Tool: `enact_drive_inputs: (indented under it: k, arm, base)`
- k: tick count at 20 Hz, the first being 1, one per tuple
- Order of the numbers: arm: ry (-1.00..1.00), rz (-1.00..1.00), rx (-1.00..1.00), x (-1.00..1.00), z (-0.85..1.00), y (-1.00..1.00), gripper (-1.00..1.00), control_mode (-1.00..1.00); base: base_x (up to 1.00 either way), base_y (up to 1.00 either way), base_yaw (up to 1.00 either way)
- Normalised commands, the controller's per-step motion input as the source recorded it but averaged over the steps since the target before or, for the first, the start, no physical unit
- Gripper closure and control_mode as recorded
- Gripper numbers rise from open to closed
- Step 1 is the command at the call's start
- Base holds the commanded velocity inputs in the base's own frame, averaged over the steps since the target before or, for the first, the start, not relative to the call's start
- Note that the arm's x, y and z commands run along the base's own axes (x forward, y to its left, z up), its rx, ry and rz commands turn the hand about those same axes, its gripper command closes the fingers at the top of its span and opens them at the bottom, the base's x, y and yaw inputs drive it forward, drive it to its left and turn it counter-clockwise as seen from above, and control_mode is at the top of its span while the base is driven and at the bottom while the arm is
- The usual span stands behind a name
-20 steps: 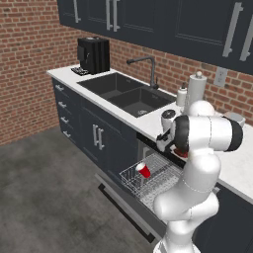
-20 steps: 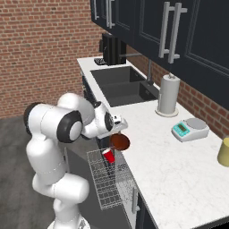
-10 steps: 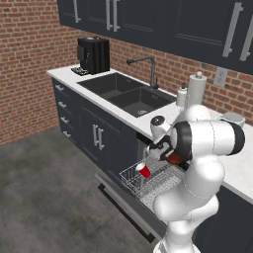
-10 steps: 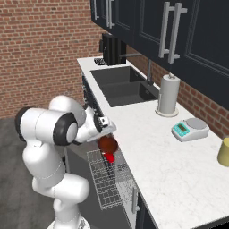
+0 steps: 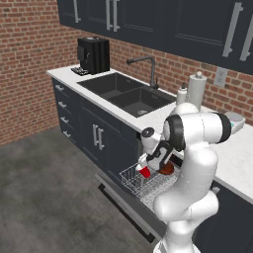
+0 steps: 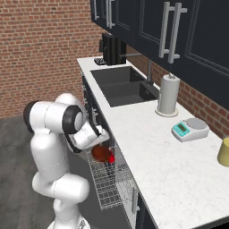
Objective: Pick up the cup and bowl from the counter, place them in the dishwasher, and close the dishwasher door.
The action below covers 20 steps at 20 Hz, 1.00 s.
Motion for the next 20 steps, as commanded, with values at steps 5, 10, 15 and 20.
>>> enact_drive_inputs:
  k: [5, 10, 15, 20]
  arm:
    - [-0.03, 0.07, 0.0, 0.0, -1.0, 0.04, 1.0, -1.0]
    - [-0.05, 0.11, -0.01, 0.0, -1.0, 0.02, 1.0, -1.0]
    - [-0.08, 0.13, -0.01, 0.19, -1.0, 0.0, 1.0, -1.0]
    - [-0.09, 0.14, -0.02, 0.38, -0.99, 0.0, 1.0, -1.0]
  base:
    - [0.0, 0.0, 0.0]
    - [0.0, 0.0, 0.0]
    - [0.0, 0.0, 0.0]
    - [0.0, 0.0, 0.0]
